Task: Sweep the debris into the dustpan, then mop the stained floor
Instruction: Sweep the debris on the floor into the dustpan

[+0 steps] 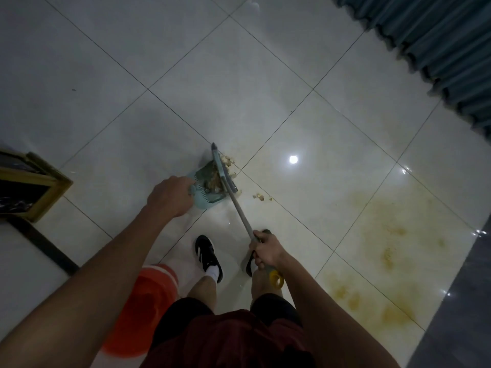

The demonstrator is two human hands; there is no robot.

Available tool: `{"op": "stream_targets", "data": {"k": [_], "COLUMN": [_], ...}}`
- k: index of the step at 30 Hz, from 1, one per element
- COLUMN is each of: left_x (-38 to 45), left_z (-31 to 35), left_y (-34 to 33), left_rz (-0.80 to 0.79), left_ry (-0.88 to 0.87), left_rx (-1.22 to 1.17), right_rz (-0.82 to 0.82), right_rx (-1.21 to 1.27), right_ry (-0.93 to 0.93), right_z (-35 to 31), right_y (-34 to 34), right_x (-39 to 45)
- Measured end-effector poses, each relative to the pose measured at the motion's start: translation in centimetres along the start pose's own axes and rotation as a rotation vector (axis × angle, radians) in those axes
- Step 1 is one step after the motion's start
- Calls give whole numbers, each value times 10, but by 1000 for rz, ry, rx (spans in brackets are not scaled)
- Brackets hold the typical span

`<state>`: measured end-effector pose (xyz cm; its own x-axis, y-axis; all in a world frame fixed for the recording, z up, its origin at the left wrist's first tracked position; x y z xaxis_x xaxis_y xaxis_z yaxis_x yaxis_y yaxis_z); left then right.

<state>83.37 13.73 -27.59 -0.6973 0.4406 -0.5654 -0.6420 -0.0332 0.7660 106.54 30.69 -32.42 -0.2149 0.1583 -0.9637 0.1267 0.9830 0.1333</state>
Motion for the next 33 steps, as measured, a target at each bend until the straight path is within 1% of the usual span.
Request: {"op": "stream_targets", "data": {"k": [3, 6, 9, 16, 22, 24, 27, 33], "left_x": [-7, -13, -19, -27, -30, -30, -28, -22], "left_z": [-3, -14, -26, -42, -48, -53, -62, -68], "left_y": [5, 12, 18, 23, 29, 32, 33, 32], "left_rz": [18, 28, 41, 38, 3, -2, 13, 19], "left_ry": [39, 73, 101, 128, 119, 126, 131, 119], "left_rx": [-70, -134, -166, -173, -162, -154, -135, -81], "right_rz": [-24, -10, -8, 34, 104, 149, 225, 293], "right_rx": [2, -10, -71, -98, -198, -280, -478, -765], "right_ry": [20, 41, 44, 56, 129, 175, 260, 277], "right_z": [-4, -13, -20, -32, -50, -55, -66, -96], "right_y": [4, 11, 19, 27, 27, 28, 26, 16], "right_x": [-8, -17, -25, -20, -12, -9, -5, 29]}}
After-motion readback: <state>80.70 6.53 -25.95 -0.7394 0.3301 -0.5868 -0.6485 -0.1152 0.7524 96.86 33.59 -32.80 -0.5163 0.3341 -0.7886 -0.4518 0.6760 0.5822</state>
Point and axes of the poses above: each hand's wrist, its own x-axis towards the middle knuckle, its own y-axis out of the back of the hand, z = x × y, the point moved 4 cm from there along x, towards the middle knuckle, and after that the axes turned 3 degrees about -y, right-handed, at the moved point
